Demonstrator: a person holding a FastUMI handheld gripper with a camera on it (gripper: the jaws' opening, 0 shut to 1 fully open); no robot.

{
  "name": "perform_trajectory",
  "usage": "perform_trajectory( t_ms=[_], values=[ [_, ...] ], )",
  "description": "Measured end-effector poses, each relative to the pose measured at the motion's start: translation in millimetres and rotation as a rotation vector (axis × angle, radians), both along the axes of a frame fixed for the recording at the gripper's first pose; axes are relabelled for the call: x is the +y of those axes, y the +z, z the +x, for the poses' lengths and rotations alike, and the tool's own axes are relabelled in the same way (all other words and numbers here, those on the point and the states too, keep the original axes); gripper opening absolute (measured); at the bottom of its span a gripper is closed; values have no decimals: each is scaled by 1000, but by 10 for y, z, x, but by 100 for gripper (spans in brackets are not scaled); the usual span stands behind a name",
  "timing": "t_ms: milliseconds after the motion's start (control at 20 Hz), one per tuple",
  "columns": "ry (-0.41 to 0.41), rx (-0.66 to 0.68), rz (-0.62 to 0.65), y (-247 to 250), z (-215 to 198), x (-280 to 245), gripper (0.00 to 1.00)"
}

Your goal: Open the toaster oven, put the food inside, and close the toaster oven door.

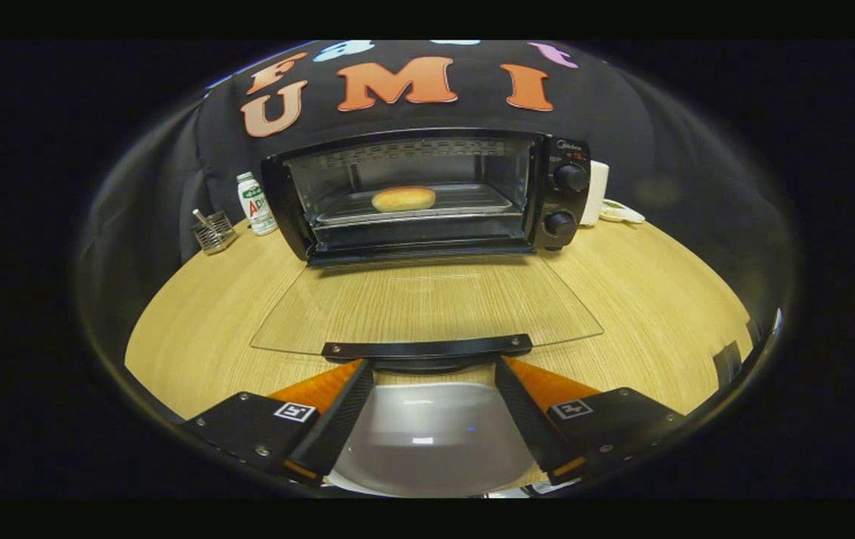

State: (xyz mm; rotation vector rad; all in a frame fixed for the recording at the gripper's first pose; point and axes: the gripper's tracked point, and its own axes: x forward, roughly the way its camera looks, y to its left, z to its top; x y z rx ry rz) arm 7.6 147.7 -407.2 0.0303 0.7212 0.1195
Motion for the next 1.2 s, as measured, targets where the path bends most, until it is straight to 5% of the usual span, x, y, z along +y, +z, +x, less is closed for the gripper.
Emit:
perform_trajectory(
  t_ms=[450, 1200],
  values=[
    [-12, -111, 28, 525, 117, -4, 99],
    [-1, -259, 65, 1475, 1032, 83, 100]
  ],
)
